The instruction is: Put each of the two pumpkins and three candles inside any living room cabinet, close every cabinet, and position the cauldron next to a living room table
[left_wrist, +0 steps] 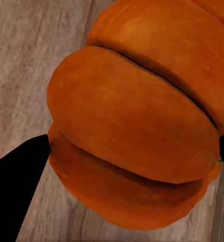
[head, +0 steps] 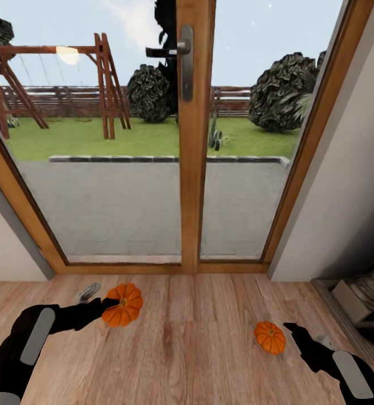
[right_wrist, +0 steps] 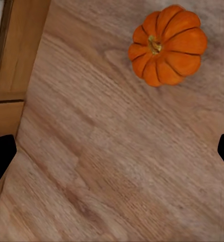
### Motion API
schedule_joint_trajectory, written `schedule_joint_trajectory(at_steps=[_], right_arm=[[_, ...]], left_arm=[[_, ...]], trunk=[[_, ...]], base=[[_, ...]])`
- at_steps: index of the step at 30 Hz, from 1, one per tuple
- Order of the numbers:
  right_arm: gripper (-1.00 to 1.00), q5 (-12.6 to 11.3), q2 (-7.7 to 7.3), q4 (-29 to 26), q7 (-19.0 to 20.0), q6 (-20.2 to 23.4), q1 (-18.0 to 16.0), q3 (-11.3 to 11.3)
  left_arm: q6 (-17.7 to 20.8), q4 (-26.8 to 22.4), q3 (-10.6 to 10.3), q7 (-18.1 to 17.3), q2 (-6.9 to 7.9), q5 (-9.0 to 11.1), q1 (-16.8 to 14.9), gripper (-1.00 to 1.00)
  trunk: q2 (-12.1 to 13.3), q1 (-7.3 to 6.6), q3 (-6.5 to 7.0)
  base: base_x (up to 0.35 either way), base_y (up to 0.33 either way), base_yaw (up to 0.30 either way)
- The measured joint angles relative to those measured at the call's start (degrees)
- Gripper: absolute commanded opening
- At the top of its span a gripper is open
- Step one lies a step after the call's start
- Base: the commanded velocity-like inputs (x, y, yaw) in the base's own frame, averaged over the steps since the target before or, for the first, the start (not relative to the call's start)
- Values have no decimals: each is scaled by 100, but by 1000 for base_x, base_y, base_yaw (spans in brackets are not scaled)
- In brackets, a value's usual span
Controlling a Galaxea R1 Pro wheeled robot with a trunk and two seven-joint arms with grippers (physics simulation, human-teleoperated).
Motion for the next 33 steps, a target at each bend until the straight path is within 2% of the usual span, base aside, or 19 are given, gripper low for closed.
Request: schedule_joint_trajectory(at_steps=[2, 5, 7, 9, 10, 11, 12, 13, 14, 15, 16, 17, 19, 20, 22, 31, 33], right_arm=[[100, -17, 31, 0, 5, -24, 0, -2], [100, -23, 40, 0, 12, -33, 0, -3], [100, -60, 47, 1, 33, -39, 0, -14], [100, -241, 60, 21, 115, -67, 0, -92], [100, -424, 85, 53, 168, -132, 0, -156], [100, -739, 130, 86, 246, -248, 3, -217], [100, -937, 149, 106, 294, -309, 5, -242], [100, -1076, 162, 128, 334, -355, 8, -256], [100, -1188, 173, 204, 368, -452, 13, -280], [100, -1215, 174, 251, 376, -503, 14, -285], [100, -1267, 169, 374, 393, -647, 19, -285], [100, -1295, 163, 426, 400, -712, 22, -283], [100, -1314, 151, 499, 409, -795, 25, -279], [100, -1308, 159, 513, 411, -815, 26, -274], [100, -1300, 172, 521, 412, -840, 26, -265], [100, -1349, 188, 521, 437, -854, 27, -292], [100, -1362, 186, 528, 515, -850, 26, -297]], left_arm=[[0, 1, 0, 0, 0, 189, 0, -100], [2, 4, 0, 0, 0, 275, 0, -100], [12, 10, -1, 0, 0, 419, 0, -100], [15, 31, 3, 0, 10, 653, 0, -100], [15, 57, 9, -3, 40, 833, -1, -100], [14, 117, 15, -5, 129, 1113, -2, -100], [15, 172, 14, -16, 216, 1318, -2, -100], [12, 243, 11, -68, 320, 1515, -2, -100], [7, 392, 3, -268, 471, 1811, -2, -100], [16, 451, -8, -369, 518, 1957, -1, -100], [7, 623, -22, -744, 627, 2044, -1, -100], [10, 710, -31, -1012, 676, 2113, 0, -100], [17, 821, -49, -1620, 764, 2160, 0, -100], [33, 841, -56, -1800, 793, 2223, 2, -100], [23, 865, -65, -2006, 837, 2164, 6, -100], [29, 880, -69, -2151, 878, 2166, 9, -100], [29, 880, -68, -2156, 879, 2170, 9, -100]], trunk=[[-80, 44, -36], [-201, 110, -90], [-281, 154, -126], [-361, 198, -162], [-401, 220, -179], [-441, 241, -197], [-481, 263, -215], [-522, 285, -233], [-562, 307, -251], [-602, 329, -269], [-642, 351, -287], [-682, 373, -305], [-762, 417, -341], [-802, 439, -359], [-882, 483, -395], [-1243, 681, -557], [-1250, 688, -600]], base=[[0, 0, 0], [0, 0, 0], [0, 0, 0], [0, 0, 0], [0, 0, 0], [0, 0, 0], [0, 0, 0], [0, 0, 0], [0, 0, 0], [0, 0, 0], [0, 0, 0], [0, 0, 0], [0, 0, 0], [0, 0, 0], [0, 0, 0], [0, 0, 0], [0, 0, 0]])
